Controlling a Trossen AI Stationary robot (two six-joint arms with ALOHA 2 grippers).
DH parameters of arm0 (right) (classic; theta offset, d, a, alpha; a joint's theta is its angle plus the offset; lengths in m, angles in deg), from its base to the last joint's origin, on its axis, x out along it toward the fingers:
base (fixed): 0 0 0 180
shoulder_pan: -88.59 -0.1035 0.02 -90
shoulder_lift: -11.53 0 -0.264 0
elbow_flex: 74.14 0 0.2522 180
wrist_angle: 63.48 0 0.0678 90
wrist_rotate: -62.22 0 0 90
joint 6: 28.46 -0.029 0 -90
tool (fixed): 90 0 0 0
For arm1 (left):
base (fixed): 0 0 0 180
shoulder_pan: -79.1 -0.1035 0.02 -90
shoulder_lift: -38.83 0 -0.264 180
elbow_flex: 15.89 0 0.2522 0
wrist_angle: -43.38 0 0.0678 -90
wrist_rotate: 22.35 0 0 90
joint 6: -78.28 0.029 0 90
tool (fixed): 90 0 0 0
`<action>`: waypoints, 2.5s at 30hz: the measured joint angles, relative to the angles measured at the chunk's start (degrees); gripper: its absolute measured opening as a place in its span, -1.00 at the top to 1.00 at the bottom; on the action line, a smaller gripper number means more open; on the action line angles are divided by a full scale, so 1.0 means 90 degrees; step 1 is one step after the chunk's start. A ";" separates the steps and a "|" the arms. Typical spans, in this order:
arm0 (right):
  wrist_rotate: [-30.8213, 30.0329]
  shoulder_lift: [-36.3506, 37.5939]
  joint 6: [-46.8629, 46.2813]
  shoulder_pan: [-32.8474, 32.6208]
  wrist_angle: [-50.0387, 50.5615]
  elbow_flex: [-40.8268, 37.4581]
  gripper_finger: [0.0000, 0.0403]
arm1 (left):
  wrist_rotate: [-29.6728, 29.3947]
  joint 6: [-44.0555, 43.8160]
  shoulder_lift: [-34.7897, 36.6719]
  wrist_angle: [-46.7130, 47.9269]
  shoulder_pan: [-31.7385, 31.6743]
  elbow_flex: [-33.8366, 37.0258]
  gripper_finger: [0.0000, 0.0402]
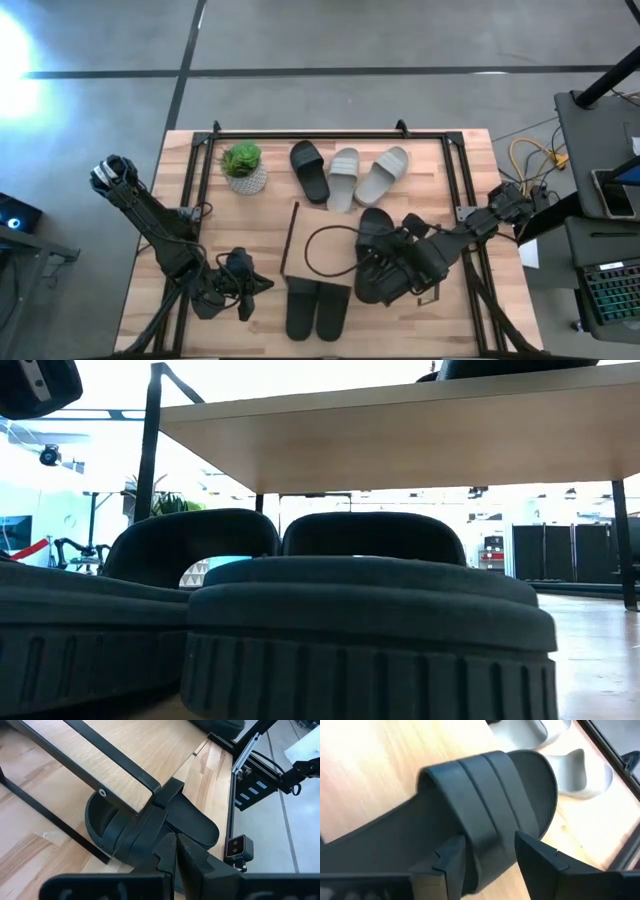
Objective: Pick and place slides into the shelf
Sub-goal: Put the black slide on the shelf, then adjust the shelf
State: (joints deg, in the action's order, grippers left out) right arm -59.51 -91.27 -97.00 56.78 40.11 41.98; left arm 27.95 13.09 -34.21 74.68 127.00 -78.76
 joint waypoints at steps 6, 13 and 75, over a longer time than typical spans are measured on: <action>0.0385 0.0005 0.0176 0.0005 0.0008 0.0273 0.25 | 0.0005 -0.0002 0.0000 0.0000 0.0000 0.0000 1.00; 0.1273 0.0285 -0.0516 -0.0398 0.0014 0.0168 0.27 | 0.0068 -0.0005 0.0000 -0.0008 0.0020 0.0000 1.00; 0.2260 0.1055 -0.6826 -0.3062 -0.0849 -0.2255 0.95 | 0.0075 0.0095 0.0000 -0.0095 0.0024 0.0000 1.00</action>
State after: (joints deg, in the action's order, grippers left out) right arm -39.18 -81.78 -158.44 29.22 32.47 21.68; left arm 28.63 13.94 -34.21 73.83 127.22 -78.76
